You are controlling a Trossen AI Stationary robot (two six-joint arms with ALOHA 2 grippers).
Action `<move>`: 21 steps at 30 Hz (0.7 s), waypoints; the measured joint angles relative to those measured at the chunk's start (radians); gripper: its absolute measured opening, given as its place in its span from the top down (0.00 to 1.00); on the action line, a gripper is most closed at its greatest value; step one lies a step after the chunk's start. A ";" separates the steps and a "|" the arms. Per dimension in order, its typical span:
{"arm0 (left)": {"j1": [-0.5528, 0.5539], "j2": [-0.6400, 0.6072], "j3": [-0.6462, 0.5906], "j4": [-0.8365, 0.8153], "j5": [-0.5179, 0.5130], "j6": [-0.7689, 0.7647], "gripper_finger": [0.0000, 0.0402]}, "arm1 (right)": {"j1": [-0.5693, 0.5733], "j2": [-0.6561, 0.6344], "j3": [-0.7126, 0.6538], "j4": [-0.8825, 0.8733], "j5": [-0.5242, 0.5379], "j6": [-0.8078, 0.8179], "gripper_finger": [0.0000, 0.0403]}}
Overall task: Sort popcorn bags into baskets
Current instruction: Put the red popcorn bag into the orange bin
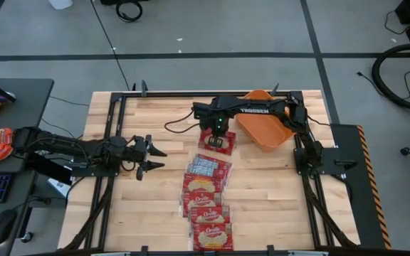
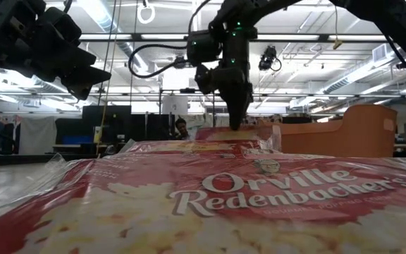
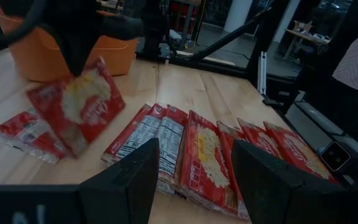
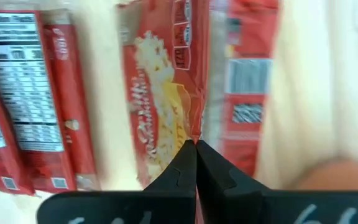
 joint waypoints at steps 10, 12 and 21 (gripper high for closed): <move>0.006 0.000 0.000 0.004 -0.001 0.045 0.49 | 0.000 -0.118 0.005 -0.065 0.067 0.063 0.99; 0.014 0.000 0.000 0.022 -0.001 0.057 0.49 | 0.002 -0.142 0.005 -0.088 0.079 0.087 0.99; 0.049 0.000 0.000 0.075 -0.001 0.154 0.49 | 0.005 -0.243 0.005 -0.178 0.153 0.166 1.00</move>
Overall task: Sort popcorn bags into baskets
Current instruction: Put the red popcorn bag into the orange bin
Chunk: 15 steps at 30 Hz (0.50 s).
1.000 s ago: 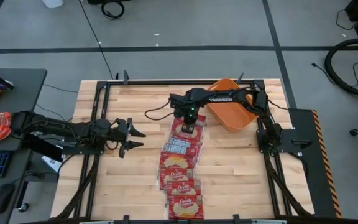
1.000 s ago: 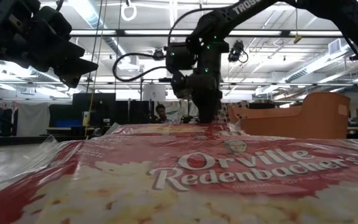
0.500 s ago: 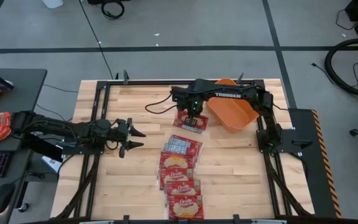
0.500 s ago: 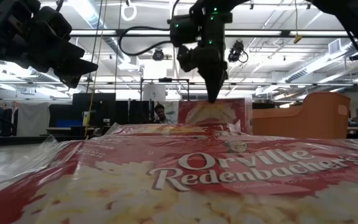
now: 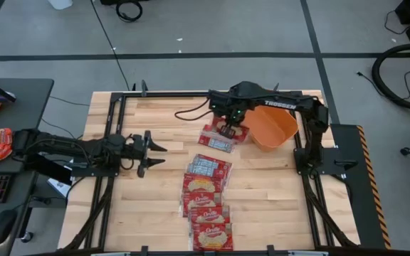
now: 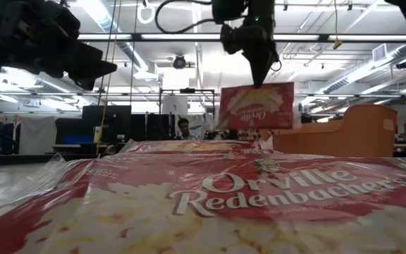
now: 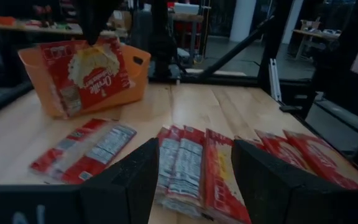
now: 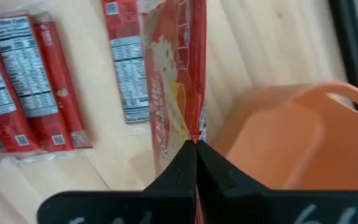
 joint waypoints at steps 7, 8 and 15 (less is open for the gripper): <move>0.018 0.000 0.000 0.044 0.000 0.036 0.49 | -0.007 -0.093 -0.018 -0.086 0.076 0.074 1.00; 0.018 0.000 0.000 0.046 -0.001 0.052 0.49 | -0.012 -0.111 -0.030 -0.086 0.082 0.083 1.00; 0.018 0.000 0.000 0.119 -0.006 0.082 0.49 | -0.084 -0.248 -0.240 -0.038 0.104 0.139 1.00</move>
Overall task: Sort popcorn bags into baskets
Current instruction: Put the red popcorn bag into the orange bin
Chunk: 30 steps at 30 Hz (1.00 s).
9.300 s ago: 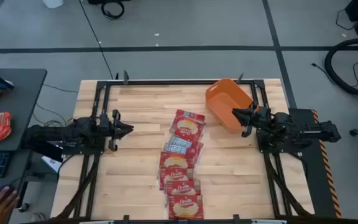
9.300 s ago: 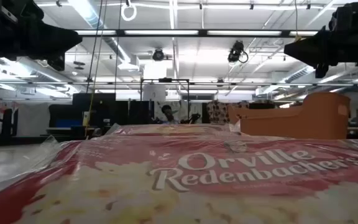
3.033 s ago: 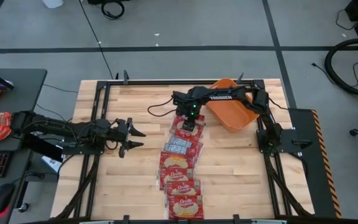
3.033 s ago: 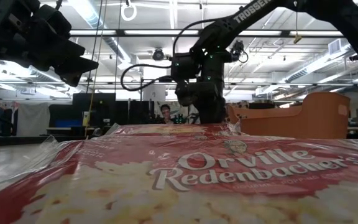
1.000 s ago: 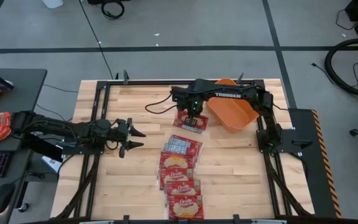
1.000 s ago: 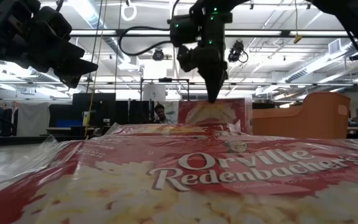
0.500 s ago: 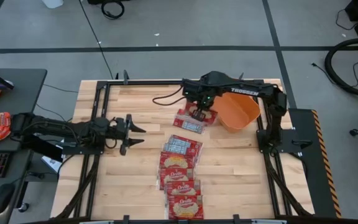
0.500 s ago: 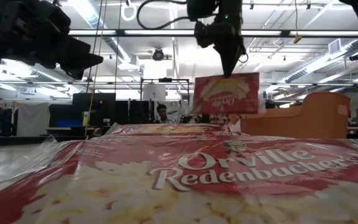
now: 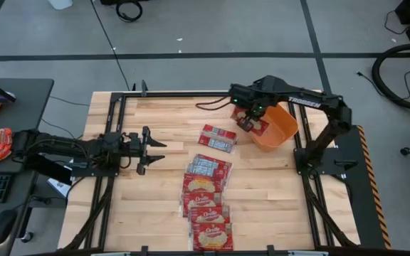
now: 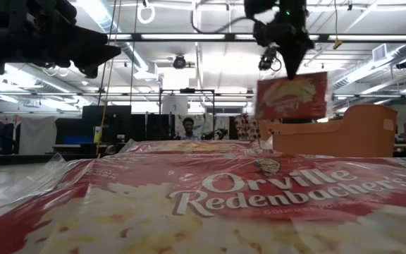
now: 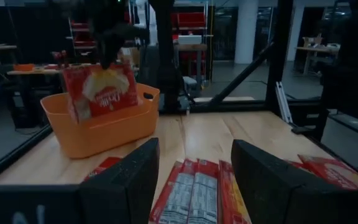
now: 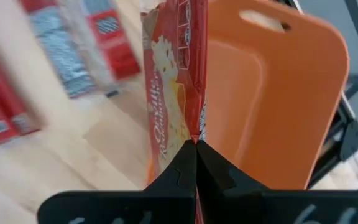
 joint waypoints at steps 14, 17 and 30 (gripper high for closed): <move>0.000 0.000 0.000 0.001 -0.001 0.012 0.49 | -0.219 -0.126 -0.379 0.272 -0.181 -0.055 1.00; 0.000 0.000 0.000 -0.012 -0.002 0.010 0.49 | -0.218 -0.131 -0.377 0.274 -0.206 -0.086 1.00; 0.000 0.000 0.000 -0.038 -0.002 -0.027 0.49 | -0.242 -0.199 -0.376 0.209 -0.217 -0.081 0.99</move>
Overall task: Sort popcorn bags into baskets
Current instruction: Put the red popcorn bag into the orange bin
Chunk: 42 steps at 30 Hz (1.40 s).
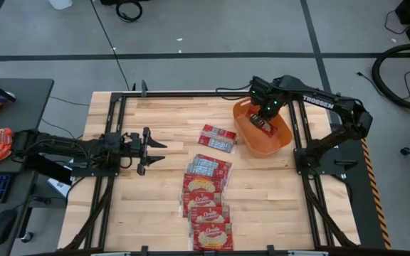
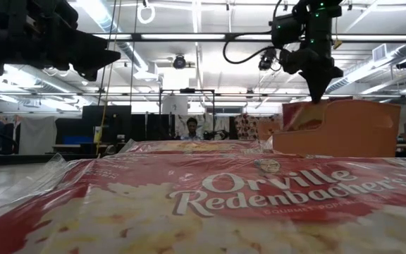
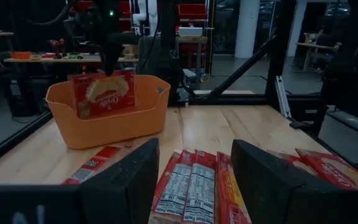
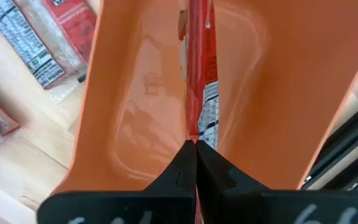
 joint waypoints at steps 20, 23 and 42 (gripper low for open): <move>0.000 0.000 0.000 -0.009 -0.009 -0.025 0.49 | 0.023 0.008 -0.087 0.062 -0.003 0.128 0.73; 0.000 0.000 0.000 -0.009 -0.031 -0.008 0.49 | 0.093 0.008 -0.037 0.124 0.042 0.120 0.72; 0.000 0.000 0.000 0.002 -0.082 0.036 0.49 | 0.427 0.321 0.162 0.472 0.157 -0.028 0.72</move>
